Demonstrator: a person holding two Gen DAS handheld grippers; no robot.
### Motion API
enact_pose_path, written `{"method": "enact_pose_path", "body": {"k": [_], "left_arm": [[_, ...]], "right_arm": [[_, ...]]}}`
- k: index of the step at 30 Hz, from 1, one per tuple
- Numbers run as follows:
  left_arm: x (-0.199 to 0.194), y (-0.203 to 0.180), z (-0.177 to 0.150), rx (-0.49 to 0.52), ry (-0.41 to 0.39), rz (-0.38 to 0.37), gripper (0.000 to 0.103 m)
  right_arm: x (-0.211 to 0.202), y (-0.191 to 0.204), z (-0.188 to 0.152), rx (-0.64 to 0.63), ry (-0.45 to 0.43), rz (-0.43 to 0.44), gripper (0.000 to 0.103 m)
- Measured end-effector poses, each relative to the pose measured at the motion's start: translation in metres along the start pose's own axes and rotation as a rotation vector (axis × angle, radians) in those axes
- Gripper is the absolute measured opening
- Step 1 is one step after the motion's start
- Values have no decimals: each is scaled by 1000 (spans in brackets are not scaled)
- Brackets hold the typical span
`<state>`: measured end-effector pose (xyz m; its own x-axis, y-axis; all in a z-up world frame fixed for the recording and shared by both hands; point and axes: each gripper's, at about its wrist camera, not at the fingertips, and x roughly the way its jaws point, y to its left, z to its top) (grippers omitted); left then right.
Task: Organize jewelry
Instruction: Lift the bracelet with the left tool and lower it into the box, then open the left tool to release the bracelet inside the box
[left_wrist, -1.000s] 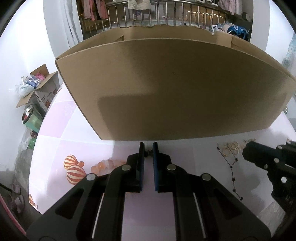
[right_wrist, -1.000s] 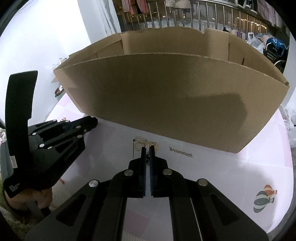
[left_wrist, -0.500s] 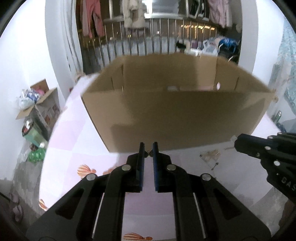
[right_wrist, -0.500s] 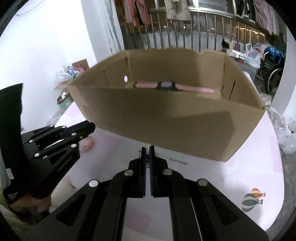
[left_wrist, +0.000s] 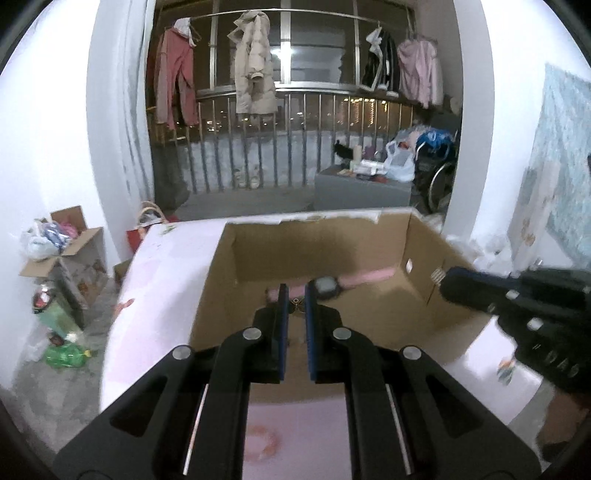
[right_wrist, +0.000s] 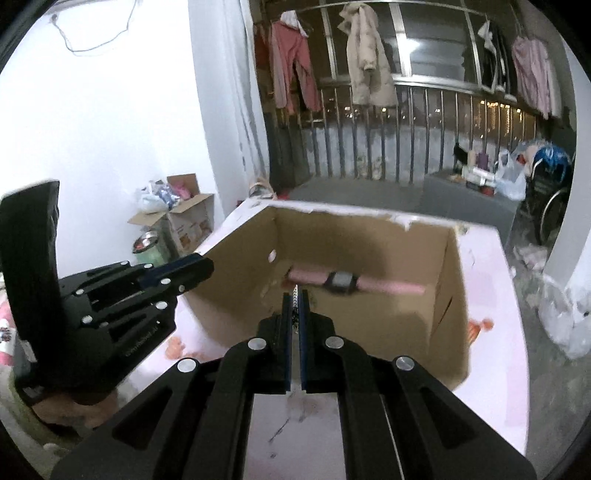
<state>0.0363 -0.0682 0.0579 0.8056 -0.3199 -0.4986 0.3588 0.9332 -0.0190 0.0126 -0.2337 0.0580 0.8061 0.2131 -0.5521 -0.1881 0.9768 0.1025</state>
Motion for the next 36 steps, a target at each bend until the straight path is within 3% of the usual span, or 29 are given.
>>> {"method": "enact_pose_path", "body": {"k": [7, 13, 17, 20, 23, 36], "left_arm": [[59, 3, 22, -88, 112, -107, 7], [103, -3, 12, -121, 235, -193, 7], [117, -2, 4, -137, 273, -234, 8], [117, -4, 0, -137, 268, -250, 9], [114, -3, -2, -141, 262, -252, 17], [93, 0, 8, -140, 211, -207, 36]], "right_arm": [[48, -28, 22, 54, 124, -69, 3], [82, -49, 19, 108, 235, -154, 3], [92, -57, 13, 136, 273, -183, 4], [92, -55, 13, 134, 279, -189, 8], [87, -51, 15, 128, 259, -199, 26], [68, -39, 24, 108, 189, -213, 44]]}}
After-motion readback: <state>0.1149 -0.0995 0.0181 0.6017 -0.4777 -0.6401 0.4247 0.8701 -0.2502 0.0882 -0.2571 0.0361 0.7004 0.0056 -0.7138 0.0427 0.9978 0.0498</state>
